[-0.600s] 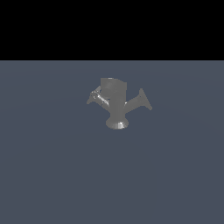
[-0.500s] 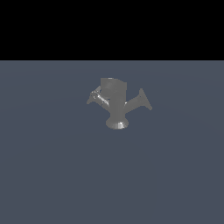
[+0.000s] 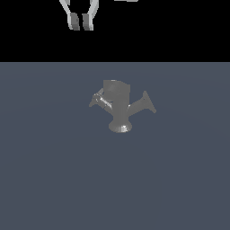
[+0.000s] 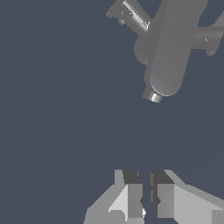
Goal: Turn on the faucet by rotating a designated handle.
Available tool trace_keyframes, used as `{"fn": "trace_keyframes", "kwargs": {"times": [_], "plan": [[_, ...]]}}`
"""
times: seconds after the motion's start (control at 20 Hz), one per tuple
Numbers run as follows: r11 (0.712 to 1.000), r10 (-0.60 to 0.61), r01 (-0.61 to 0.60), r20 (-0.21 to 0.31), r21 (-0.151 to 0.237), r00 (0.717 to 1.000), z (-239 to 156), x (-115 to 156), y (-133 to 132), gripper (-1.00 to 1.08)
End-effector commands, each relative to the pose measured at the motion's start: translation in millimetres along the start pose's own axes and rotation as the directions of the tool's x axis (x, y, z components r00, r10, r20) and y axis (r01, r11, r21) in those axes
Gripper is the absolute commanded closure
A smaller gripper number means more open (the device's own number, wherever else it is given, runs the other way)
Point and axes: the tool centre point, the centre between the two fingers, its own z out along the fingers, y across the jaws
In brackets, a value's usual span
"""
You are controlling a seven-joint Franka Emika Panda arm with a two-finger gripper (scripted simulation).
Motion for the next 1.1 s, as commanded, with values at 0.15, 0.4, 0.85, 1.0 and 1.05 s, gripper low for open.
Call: {"fn": "trace_keyframes", "kwargs": {"times": [0.15,0.4,0.85,1.0,1.05], "plan": [[0.998,-0.011,0.008,-0.058,-0.057,0.998,35,69,-12,-0.07],[0.987,0.081,-0.099,-0.14,-0.126,0.987,71,132,25,-0.34],[0.967,-0.152,0.119,-0.134,-0.224,0.979,138,195,27,0.93],[0.955,-0.253,0.217,-0.173,-0.202,0.952,150,207,-43,0.8],[0.963,-0.181,0.153,-0.114,-0.221,0.977,176,184,31,-0.52]]}}
